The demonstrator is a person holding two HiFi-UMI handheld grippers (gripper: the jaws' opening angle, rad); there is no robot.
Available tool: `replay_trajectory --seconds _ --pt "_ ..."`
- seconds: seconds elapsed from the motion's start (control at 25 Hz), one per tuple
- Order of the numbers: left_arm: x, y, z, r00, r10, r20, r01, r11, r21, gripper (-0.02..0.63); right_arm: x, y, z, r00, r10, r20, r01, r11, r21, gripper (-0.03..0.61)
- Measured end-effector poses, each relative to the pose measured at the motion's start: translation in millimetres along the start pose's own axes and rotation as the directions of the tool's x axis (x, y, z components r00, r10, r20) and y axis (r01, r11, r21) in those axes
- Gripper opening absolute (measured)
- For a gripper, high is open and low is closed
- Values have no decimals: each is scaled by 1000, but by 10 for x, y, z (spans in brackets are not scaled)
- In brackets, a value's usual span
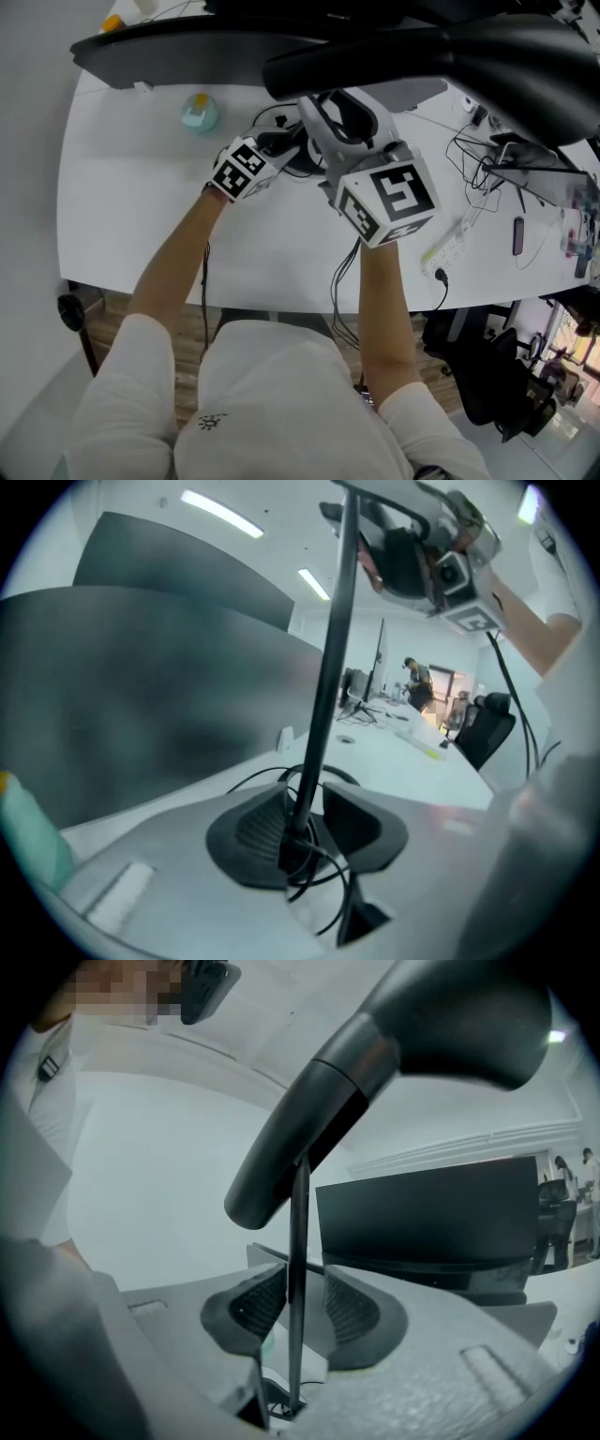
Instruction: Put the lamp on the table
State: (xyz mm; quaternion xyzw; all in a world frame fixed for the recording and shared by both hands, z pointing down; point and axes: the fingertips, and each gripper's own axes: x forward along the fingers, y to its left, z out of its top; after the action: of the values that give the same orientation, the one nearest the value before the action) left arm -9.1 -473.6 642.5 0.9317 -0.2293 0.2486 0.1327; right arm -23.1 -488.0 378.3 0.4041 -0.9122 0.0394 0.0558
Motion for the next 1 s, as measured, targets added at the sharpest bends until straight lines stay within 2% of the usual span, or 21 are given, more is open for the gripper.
replay_trajectory --seconds 0.24,0.48,0.64,0.72,0.88,1.0 --pt "-226 -17 59 996 92 20 -91 995 -43 121 -182 38 -63 999 35 -11 -35 999 -10 121" --pt "-483 -123 142 980 195 44 -190 977 -101 116 -501 133 -12 995 100 14 -101 995 25 119" --pt "-666 -312 275 966 248 78 -237 963 -128 52 -764 236 -9 989 149 22 -150 988 27 107" --pt "-764 -413 353 958 272 96 -257 956 -139 32 -897 288 -6 986 163 21 -163 987 12 37" --pt "-933 -653 490 942 315 116 -298 944 -145 -4 -1210 369 5 981 195 23 -195 981 10 34" --pt "-1027 -851 556 932 338 130 -318 935 -155 -5 -1460 379 8 979 202 38 -203 979 32 33"
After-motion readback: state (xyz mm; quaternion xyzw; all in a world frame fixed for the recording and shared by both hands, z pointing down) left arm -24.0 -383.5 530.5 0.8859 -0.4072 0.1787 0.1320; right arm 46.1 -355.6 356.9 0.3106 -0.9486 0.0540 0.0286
